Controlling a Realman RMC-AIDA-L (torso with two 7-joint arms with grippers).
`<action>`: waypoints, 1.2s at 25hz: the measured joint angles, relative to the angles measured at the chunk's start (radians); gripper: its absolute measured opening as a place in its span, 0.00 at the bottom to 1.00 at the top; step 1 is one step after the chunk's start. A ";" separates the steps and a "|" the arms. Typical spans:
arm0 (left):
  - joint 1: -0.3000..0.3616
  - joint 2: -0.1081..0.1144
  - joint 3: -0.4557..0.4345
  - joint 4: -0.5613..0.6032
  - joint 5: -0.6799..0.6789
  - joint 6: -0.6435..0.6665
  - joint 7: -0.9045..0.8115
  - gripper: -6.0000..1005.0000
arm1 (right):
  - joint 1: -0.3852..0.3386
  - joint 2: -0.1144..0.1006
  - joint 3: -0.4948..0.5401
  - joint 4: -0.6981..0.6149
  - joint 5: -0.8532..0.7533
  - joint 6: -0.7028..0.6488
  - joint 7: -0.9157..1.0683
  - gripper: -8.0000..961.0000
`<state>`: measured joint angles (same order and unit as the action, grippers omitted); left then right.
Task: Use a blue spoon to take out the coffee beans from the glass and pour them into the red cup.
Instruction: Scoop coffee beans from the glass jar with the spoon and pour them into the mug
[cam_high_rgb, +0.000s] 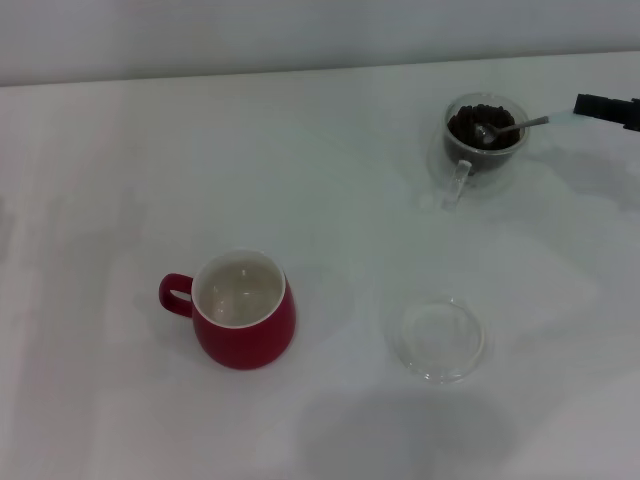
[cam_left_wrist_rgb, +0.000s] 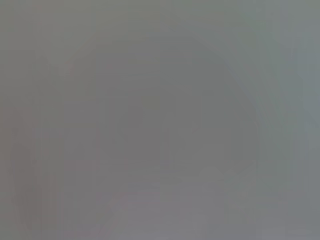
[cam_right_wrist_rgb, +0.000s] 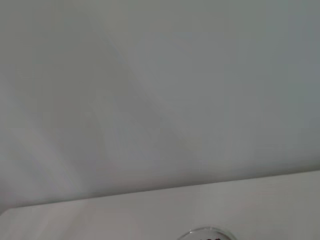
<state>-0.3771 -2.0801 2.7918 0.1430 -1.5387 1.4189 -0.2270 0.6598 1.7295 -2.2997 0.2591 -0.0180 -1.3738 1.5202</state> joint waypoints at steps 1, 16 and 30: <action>-0.001 0.000 0.000 -0.003 0.000 0.000 0.000 0.83 | 0.000 -0.002 -0.002 0.000 -0.001 -0.005 0.011 0.16; -0.003 0.000 -0.002 -0.005 -0.013 0.000 0.000 0.83 | 0.017 -0.015 -0.065 0.025 -0.003 -0.048 0.139 0.16; -0.005 0.000 -0.002 -0.015 -0.014 0.000 0.000 0.83 | 0.060 -0.009 -0.159 0.071 0.000 -0.036 0.310 0.16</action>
<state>-0.3824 -2.0801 2.7903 0.1276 -1.5524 1.4194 -0.2270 0.7201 1.7209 -2.4590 0.3303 -0.0182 -1.4096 1.8301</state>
